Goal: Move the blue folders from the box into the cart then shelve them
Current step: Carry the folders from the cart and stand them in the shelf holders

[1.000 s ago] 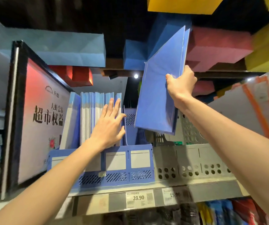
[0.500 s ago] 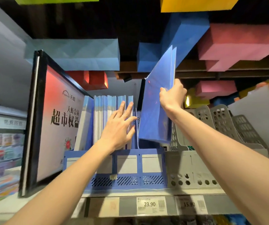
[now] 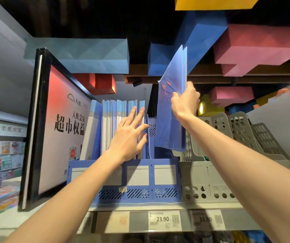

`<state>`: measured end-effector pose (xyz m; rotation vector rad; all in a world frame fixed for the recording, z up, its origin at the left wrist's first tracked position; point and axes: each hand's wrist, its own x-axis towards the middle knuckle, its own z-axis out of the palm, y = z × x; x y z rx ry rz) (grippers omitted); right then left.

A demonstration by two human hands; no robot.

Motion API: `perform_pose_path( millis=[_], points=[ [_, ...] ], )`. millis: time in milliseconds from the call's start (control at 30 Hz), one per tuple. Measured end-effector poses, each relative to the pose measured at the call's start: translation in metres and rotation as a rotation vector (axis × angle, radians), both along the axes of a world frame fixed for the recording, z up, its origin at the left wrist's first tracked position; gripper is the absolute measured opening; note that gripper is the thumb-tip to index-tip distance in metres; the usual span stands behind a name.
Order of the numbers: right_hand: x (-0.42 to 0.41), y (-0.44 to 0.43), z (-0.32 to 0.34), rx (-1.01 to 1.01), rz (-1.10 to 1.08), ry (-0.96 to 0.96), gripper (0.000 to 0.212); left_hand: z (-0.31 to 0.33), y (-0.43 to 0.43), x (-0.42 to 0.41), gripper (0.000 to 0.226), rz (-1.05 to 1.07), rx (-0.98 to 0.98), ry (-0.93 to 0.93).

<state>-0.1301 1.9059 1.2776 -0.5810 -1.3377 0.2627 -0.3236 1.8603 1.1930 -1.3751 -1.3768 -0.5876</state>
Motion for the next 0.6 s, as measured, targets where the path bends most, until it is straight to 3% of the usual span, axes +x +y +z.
perform_pose_path(
  millis=[133,400,600],
  points=[
    [-0.016,0.008,-0.002,-0.035,0.038,0.019,0.033,0.001,0.001,-0.004,0.033,-0.004,-0.007,0.009],
    [-0.044,0.012,0.003,-0.009,0.053,0.040,0.043,0.001,-0.002,-0.011,0.054,-0.002,0.000,0.058],
    [-0.063,0.016,-0.010,0.032,0.027,0.065,0.033,-0.001,-0.003,-0.012,0.044,-0.026,-0.007,0.043]
  ],
)
